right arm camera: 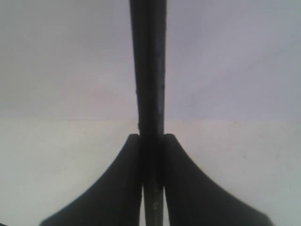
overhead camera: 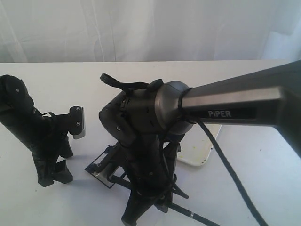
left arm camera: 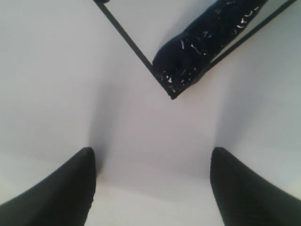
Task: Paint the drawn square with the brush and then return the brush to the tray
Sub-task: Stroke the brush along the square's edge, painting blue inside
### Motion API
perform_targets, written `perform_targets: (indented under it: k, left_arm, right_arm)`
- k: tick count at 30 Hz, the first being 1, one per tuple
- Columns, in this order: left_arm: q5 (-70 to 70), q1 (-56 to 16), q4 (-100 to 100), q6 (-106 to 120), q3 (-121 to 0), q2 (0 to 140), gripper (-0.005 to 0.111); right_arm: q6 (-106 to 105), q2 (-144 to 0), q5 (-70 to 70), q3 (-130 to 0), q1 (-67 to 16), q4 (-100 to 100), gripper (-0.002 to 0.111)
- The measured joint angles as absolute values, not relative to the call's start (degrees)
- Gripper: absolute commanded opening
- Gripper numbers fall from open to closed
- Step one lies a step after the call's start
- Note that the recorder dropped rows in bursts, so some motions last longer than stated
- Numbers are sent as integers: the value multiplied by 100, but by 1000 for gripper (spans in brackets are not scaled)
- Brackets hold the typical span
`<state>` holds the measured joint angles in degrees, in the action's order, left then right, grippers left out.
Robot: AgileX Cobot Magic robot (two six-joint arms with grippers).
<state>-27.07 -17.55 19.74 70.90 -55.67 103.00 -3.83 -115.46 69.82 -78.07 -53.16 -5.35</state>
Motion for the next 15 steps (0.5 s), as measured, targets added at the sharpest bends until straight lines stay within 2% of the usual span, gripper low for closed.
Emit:
perform_targets:
  k: [15]
  left_arm:
    - [-2707,-1755,1974,7090,-5567,10300,71]
  right_arm:
    - [-347,-11546,6971,-7757,-5316,-535,0]
